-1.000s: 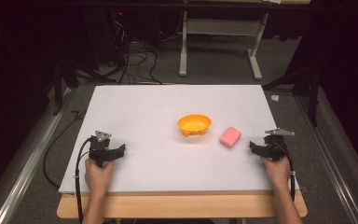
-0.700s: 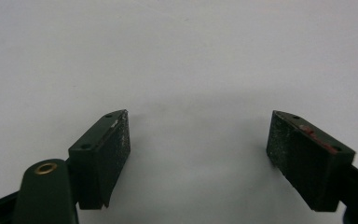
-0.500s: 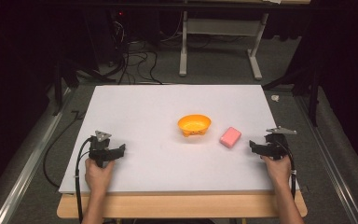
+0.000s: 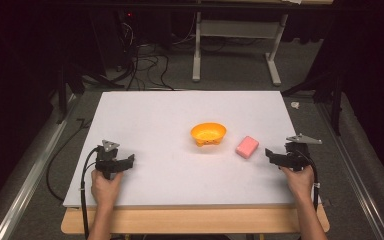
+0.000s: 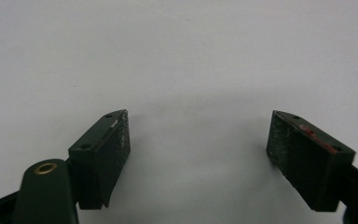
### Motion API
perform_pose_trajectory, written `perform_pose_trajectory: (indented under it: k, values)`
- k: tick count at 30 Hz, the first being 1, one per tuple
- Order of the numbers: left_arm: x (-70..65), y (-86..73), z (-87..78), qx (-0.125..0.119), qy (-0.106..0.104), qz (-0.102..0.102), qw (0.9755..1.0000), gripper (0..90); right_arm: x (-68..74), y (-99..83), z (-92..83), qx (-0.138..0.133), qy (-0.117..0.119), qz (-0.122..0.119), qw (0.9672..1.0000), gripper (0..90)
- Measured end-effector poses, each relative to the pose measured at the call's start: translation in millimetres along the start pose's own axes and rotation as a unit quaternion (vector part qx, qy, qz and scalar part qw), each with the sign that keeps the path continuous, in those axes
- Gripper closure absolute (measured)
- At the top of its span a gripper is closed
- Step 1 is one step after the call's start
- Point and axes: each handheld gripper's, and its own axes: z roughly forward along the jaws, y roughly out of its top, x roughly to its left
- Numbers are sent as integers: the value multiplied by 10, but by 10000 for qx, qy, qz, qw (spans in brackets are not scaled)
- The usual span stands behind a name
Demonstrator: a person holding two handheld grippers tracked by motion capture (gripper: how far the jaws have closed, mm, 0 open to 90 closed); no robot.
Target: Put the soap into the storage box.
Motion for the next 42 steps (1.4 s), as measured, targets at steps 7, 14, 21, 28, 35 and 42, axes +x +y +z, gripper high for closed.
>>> perform_pose_trajectory:
  k: [7,14,21,28,35,42]
  values:
    - [0,0,0,-1,1,-1,10000,218,93,45,-34,-108,162,-182,9996,149]
    - [-1,0,0,-2,3,0,10000,218,183,92,-44,-167,318,-274,9990,143]
    - [-1,0,0,-2,4,0,10000,218,287,156,-30,-165,429,-447,9979,141]
    - [-1,0,0,-2,5,0,10000,218,368,228,14,-226,583,-598,9963,131]
    - [-1,-1,0,-2,6,-2,10000,217,481,357,102,-216,728,-773,9941,127]
    - [0,0,0,-1,2,-4,10000,217,570,429,273,-85,758,-988,9922,124]
